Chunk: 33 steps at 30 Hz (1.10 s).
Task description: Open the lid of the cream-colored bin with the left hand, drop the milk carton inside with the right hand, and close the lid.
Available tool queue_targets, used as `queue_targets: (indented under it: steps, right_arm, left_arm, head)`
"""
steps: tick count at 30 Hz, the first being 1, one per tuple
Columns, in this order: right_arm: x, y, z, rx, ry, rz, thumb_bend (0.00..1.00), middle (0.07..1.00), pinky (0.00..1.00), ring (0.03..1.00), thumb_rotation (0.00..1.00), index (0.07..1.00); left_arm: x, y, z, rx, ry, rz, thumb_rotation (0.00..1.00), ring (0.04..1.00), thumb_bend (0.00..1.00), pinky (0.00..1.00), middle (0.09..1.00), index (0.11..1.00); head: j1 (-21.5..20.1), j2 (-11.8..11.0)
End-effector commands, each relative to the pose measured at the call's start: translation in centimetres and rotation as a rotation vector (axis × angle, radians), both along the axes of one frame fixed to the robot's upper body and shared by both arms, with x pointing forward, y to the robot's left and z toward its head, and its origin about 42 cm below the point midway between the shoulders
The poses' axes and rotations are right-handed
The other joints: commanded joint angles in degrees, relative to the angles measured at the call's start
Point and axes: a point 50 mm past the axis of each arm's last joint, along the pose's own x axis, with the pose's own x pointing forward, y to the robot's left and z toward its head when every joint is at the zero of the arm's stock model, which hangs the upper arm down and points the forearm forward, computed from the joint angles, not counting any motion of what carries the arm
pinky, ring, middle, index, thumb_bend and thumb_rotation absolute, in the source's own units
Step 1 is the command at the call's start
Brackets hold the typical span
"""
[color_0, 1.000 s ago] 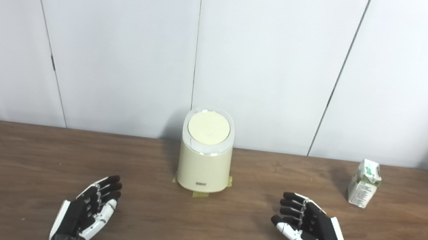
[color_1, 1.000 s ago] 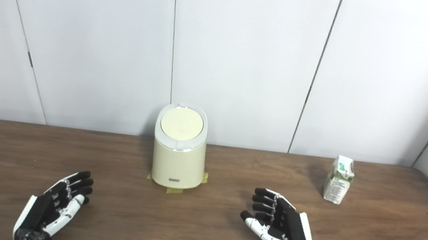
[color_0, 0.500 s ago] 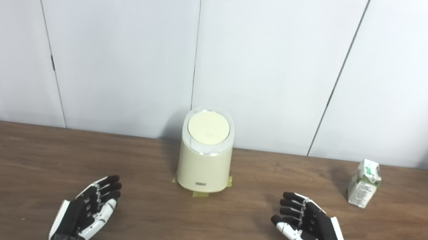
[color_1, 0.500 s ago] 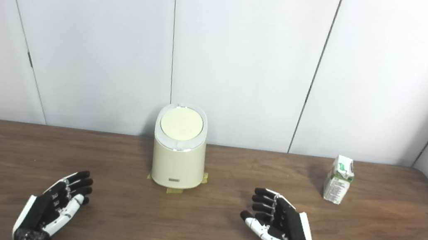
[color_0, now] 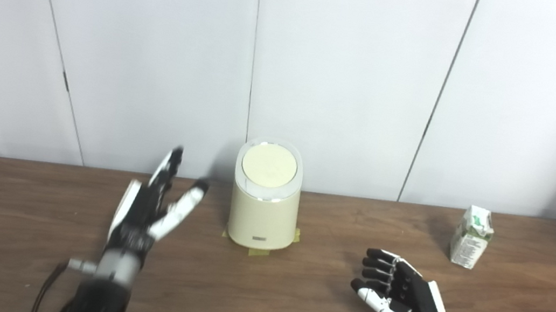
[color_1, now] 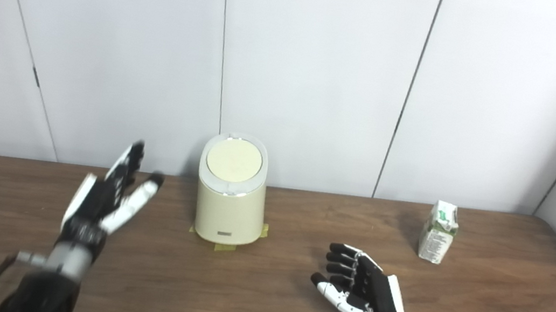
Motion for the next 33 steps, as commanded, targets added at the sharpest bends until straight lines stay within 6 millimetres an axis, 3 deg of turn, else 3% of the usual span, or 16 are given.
queue_targets:
  steps: [1,9,13,17,21,33]
  right_arm:
    - [0.3,0.6,-0.1,-0.007,0.023,0.011,0.33,0.685,0.61,0.67,0.1,0.678]
    - [0.3,0.9,0.1,-0.038,0.027,0.012,0.32,0.692,0.62,0.676,0.11,0.684]
    - [0.3,0.9,0.1,-0.04,0.025,0.02,0.32,0.699,0.63,0.681,0.14,0.689]
    - [0.3,0.9,0.1,-0.05,0.028,0.019,0.32,0.695,0.62,0.675,0.13,0.686]
    - [0.2,0.9,0.0,-0.062,0.027,0.026,0.32,0.697,0.63,0.68,0.09,0.689]
    - [-0.1,1.5,0.4,-0.093,0.047,0.03,0.32,0.708,0.63,0.693,0.05,0.691]
  left_arm:
    - [1.2,-1.1,2.2,0.004,-0.05,0.016,0.61,1.0,0.71,0.94,1.0,1.0]
    - [3.6,-4.7,5.8,0.04,-0.127,0.06,0.46,1.0,0.8,0.99,1.0,1.0]
    - [4.1,-6.5,6.9,0.15,-0.193,0.108,0.4,1.0,0.84,1.0,1.0,1.0]
    - [4.6,-8.2,7.6,0.312,-0.237,0.152,0.27,1.0,0.9,1.0,1.0,1.0]
    - [5.5,-9.4,7.8,0.426,-0.256,0.177,0.2,1.0,0.94,1.0,1.0,1.0]
    - [8.0,-11.2,6.8,0.652,-0.269,0.192,0.19,1.0,0.97,1.0,1.0,1.0]
  head:
    - [-0.08,0.03]
    - [-0.54,0.01]
    - [-0.58,0.15]
    - [-0.54,0.27]
    - [-0.83,0.17]
    - [-1.29,0.29]
